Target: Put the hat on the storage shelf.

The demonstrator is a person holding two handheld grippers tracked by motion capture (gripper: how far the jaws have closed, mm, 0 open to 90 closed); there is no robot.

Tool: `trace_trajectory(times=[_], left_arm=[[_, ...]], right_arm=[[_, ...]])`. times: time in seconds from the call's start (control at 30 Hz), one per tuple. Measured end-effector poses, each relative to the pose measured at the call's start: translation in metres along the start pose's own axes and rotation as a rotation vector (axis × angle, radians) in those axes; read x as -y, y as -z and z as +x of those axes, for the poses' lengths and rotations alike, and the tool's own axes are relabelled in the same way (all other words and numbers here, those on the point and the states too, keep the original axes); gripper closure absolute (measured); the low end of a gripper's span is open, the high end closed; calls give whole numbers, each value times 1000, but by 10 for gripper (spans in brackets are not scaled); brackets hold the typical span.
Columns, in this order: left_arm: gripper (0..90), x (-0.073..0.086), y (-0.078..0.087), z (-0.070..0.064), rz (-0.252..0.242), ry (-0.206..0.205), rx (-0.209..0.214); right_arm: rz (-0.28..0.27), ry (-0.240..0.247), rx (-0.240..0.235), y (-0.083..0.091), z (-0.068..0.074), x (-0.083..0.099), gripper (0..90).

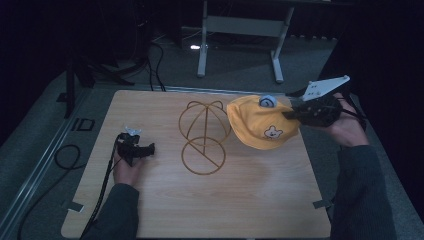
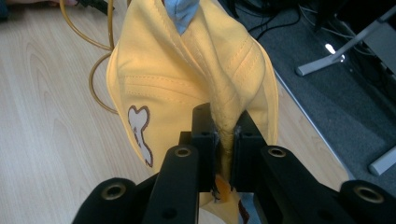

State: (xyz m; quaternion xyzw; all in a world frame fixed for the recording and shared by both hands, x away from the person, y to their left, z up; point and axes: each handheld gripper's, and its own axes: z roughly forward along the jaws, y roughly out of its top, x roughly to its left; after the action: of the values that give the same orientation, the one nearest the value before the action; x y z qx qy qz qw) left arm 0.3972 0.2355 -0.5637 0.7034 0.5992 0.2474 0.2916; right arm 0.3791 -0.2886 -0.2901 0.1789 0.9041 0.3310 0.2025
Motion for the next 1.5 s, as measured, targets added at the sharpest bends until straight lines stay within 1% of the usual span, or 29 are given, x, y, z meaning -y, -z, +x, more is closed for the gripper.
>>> trace_trajectory(times=[0.17, 0.33, 0.53, 0.9, 1.13, 1.3, 1.5], left_arm=[[127, 0, 0, 0, 1, -1, 0], [127, 0, 0, 0, 1, -1, 0], [127, 0, 0, 0, 1, -1, 0], [127, 0, 0, 0, 1, -1, 0], [128, 0, 0, 0, 1, -1, 0], [127, 0, 0, 0, 1, -1, 0], [127, 0, 0, 0, 0, 0, 0]], right_arm=[[-19, 18, -5, 2, 4, -8, 829], [-41, 26, -6, 2, 5, -18, 829], [-65, 31, -14, -1, 7, -32, 829], [-101, 63, -29, -14, 16, -58, 829], [-114, 60, -21, -21, 18, -69, 828], [-109, 61, -14, -29, 20, -78, 827], [-97, 78, -35, -39, 24, -88, 824]])
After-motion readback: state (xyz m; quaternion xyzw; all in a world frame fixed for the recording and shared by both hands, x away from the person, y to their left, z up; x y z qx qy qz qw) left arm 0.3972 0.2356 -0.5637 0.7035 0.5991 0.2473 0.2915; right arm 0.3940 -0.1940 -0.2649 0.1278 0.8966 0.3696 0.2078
